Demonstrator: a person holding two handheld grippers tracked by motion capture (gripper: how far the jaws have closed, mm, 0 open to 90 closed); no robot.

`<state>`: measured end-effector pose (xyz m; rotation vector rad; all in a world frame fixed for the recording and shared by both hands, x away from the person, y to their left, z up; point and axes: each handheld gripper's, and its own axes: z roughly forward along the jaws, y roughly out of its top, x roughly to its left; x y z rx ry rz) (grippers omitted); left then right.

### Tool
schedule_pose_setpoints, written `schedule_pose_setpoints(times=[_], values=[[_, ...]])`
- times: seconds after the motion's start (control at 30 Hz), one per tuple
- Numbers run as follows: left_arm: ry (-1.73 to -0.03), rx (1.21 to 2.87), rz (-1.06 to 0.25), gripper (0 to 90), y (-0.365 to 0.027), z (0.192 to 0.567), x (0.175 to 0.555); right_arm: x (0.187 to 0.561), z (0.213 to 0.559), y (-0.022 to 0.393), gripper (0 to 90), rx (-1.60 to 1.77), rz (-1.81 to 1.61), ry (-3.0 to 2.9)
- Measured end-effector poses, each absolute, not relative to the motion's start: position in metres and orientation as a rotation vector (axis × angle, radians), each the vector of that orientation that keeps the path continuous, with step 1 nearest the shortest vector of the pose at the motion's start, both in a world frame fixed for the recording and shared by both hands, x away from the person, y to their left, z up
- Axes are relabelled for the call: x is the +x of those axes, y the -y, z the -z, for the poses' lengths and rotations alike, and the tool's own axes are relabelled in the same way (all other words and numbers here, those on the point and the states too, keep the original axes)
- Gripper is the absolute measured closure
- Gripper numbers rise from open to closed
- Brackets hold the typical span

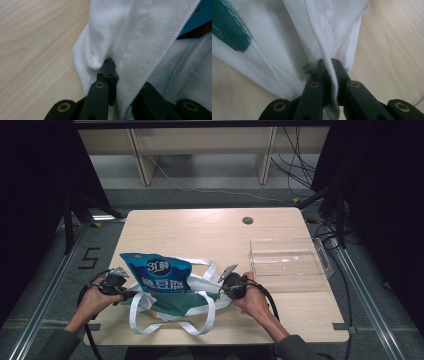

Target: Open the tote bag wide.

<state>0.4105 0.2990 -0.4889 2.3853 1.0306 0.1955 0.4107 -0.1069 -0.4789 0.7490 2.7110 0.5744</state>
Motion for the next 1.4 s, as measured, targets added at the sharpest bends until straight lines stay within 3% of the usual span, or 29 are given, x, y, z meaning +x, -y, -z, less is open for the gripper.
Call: schedule_pose_setpoints(times=[0.3, 0.5, 0.6, 0.73, 0.87, 1.03, 1.27, 1.37, 1.4], values=[[-1.055, 2.375, -0.217, 85.4, -0.295, 0.49, 0.418, 0.426, 0.48, 0.108, 87.6, 0.801, -0.579, -2.691], [-1.079, 2.391, -0.264, 84.9, -0.287, 0.487, 0.443, 0.448, 0.478, 0.108, 87.1, 0.824, -0.557, -2.647], [-1.087, 2.369, -0.238, 83.6, -0.288, 0.486, 0.442, 0.449, 0.471, 0.113, 76.1, 0.884, -0.602, -2.603], [-1.098, 2.331, -0.243, 72.3, -0.293, 0.481, 0.439, 0.435, 0.438, 0.117, 59.0, 0.891, -0.838, -2.526], [-1.127, 2.311, -0.273, 48.2, -0.297, 0.466, 0.433, 0.418, 0.409, 0.11, 51.2, 0.767, -0.902, -2.581], [-1.09, 2.32, -0.309, 41.5, -0.301, 0.447, 0.432, 0.406, 0.399, 0.089, 45.8, 0.646, -0.978, -2.641], [-1.016, 2.294, -0.347, 35.5, -0.295, 0.419, 0.434, 0.416, 0.398, 0.078, 48.7, 0.641, -1.086, -2.669], [-1.021, 2.302, -0.307, 39.4, -0.289, 0.422, 0.444, 0.417, 0.403, 0.069, 49.4, 0.577, -1.094, -2.723], [-1.021, 2.302, -0.307, 45.0, -0.289, 0.422, 0.444, 0.417, 0.405, 0.067, 50.2, 0.562, -1.089, -2.737]])
